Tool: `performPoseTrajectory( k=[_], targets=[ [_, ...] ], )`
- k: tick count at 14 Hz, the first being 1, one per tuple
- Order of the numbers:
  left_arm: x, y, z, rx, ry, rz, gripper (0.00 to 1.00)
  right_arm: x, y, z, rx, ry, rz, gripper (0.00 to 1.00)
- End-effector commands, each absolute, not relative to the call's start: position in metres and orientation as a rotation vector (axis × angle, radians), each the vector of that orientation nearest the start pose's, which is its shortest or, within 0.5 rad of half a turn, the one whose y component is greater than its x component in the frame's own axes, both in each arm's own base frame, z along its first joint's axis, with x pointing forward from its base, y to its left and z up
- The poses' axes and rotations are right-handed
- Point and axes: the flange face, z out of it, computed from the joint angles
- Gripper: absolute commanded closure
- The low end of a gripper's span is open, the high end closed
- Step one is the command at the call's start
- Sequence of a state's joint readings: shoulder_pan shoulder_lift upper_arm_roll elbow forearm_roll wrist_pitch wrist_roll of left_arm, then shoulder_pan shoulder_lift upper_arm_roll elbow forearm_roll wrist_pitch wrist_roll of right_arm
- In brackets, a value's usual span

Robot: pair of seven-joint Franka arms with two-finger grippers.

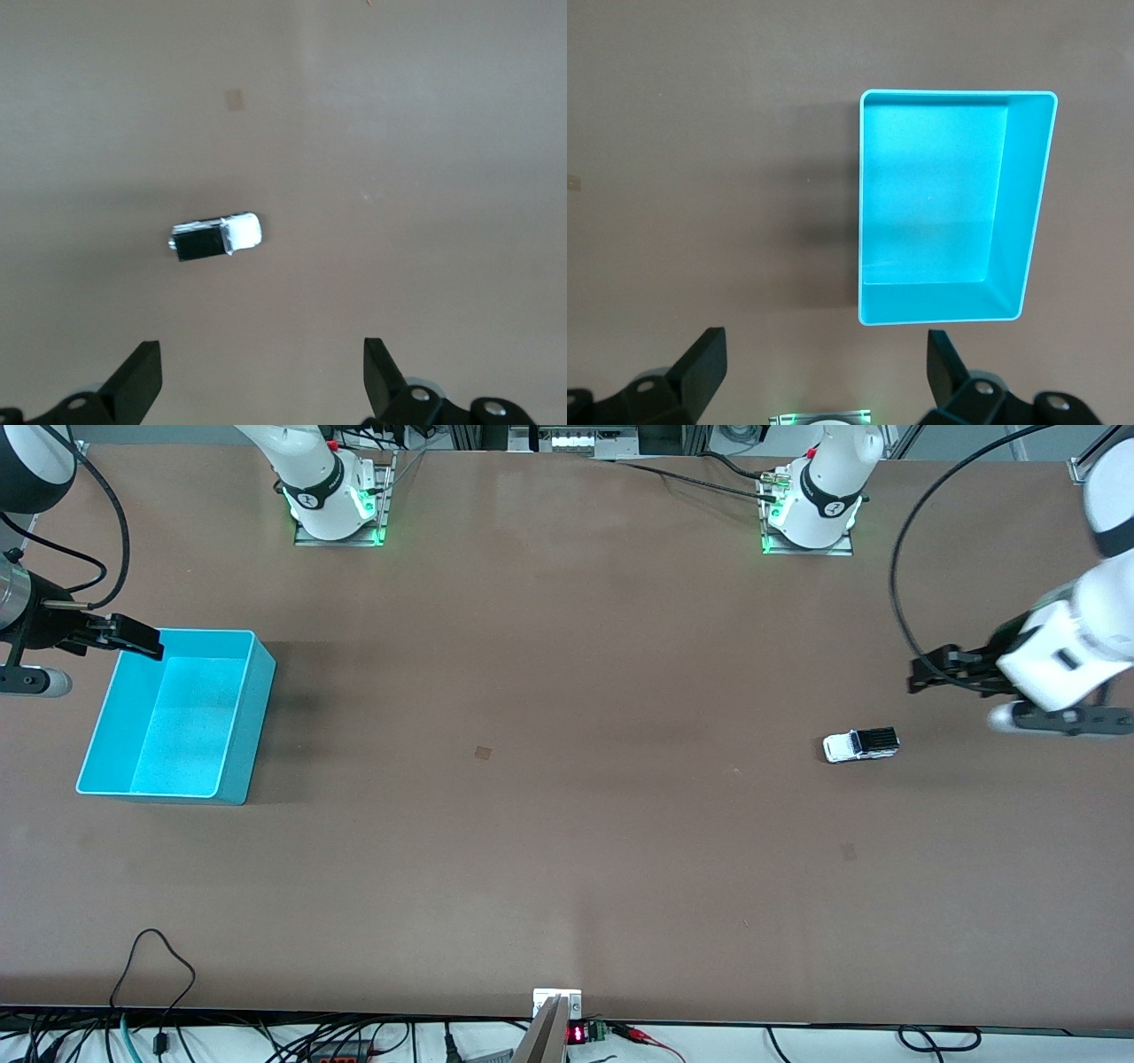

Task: Wind and store white jeep toy
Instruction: 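Lower the left gripper over the white jeep toy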

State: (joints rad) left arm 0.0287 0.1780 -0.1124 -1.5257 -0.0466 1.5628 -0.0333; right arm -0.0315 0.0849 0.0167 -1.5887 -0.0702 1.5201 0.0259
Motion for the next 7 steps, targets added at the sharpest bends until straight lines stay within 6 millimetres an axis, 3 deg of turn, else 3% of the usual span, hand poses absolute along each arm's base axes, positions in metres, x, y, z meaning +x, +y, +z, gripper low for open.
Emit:
performPoseTrajectory(
  k=[1, 4, 5, 7],
  targets=[
    [0.606, -0.091, 0.505, -3.154, 0.176, 0.303, 0.0, 0.565, -0.019, 0.565, -3.185, 0.063, 0.235, 0.0],
    [0.607, -0.089, 0.461, -3.148, 0.193, 0.351, 0.0, 0.566, -0.019, 0.564, -3.185, 0.063, 0.233, 0.0],
    [0.605, -0.076, 0.441, -3.151, 0.23, 0.349, 0.0, 0.566, -0.019, 0.564, -3.183, 0.063, 0.233, 0.0],
    [0.597, -0.05, 0.394, -3.155, 0.469, 0.366, 0.0, 0.566, -0.019, 0.564, -3.184, 0.063, 0.228, 0.0]
  ],
)
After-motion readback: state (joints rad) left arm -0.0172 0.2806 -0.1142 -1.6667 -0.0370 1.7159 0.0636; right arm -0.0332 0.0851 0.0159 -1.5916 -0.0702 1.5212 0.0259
